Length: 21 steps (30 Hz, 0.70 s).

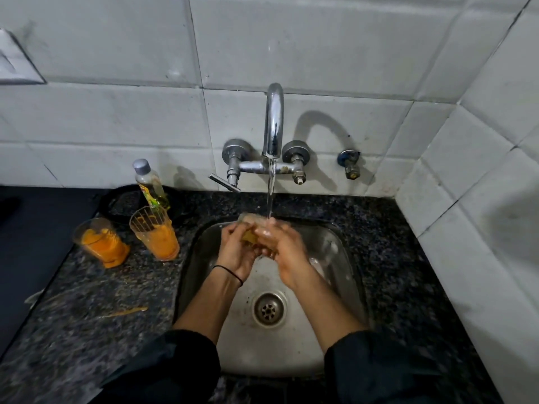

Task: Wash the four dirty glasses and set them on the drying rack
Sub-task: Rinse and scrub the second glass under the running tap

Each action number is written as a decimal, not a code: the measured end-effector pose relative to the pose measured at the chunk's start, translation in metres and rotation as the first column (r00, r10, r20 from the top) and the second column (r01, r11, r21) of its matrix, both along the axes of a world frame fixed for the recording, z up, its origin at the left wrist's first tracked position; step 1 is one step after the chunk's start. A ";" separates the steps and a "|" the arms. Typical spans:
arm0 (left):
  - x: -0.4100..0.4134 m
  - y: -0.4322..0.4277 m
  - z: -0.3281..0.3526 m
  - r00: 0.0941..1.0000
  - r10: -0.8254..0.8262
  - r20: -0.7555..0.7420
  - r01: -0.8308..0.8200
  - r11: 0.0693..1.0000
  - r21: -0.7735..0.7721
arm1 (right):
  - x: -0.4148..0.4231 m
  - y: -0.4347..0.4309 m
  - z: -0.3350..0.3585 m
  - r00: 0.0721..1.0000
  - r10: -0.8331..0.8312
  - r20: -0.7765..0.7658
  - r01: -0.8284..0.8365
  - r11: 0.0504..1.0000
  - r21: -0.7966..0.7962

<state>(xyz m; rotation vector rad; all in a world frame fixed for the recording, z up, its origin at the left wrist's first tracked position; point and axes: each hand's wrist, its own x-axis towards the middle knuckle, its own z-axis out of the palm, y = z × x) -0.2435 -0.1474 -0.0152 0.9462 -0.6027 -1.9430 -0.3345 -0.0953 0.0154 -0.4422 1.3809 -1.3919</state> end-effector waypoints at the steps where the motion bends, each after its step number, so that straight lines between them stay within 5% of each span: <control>1: 0.000 -0.001 0.005 0.996 0.048 0.073 -0.043 0.997 -0.069 | 0.001 0.003 -0.006 0.987 -0.063 0.149 0.067 0.998 -0.021; 5: 0.007 -0.002 0.019 0.951 0.059 0.302 0.078 0.903 -0.423 | 0.008 0.013 -0.018 0.857 -0.110 0.503 0.134 0.991 -0.012; 8: 0.010 0.004 0.020 0.952 0.021 0.305 0.123 0.887 -0.444 | 0.002 0.006 -0.014 0.832 -0.115 0.542 0.107 0.993 0.046; 11: 0.004 0.011 0.013 0.982 0.057 0.179 -0.010 0.967 -0.256 | -0.003 -0.005 -0.004 0.961 -0.044 0.275 0.034 0.999 0.040; 13: -0.001 0.009 0.003 0.981 0.057 0.187 -0.042 0.996 -0.081 | -0.003 -0.006 0.001 0.981 0.047 -0.187 -0.050 0.999 -0.011; 14: -0.001 0.005 0.000 0.985 -0.002 0.170 -0.002 1.000 0.025 | -0.004 -0.005 0.002 0.887 0.130 -0.444 -0.153 0.988 -0.015; 16: 0.001 -0.003 0.001 0.988 -0.146 0.046 0.132 0.964 0.232 | -0.008 -0.001 0.006 0.462 0.337 -0.821 -0.395 0.906 0.150; 18: 0.001 -0.008 0.002 0.988 -0.129 -0.087 0.152 0.920 0.361 | -0.014 0.002 0.017 0.000 0.433 -0.901 -0.502 0.780 0.374; 19: 0.000 -0.009 -0.001 0.988 -0.090 -0.127 0.131 0.920 0.370 | -0.014 0.002 0.021 -0.106 0.441 -0.891 -0.499 0.752 0.432; 21: -0.006 -0.009 -0.007 0.979 -0.041 -0.201 0.110 0.932 0.346 | -0.008 0.002 0.024 -0.082 0.397 -0.914 -0.414 0.821 0.394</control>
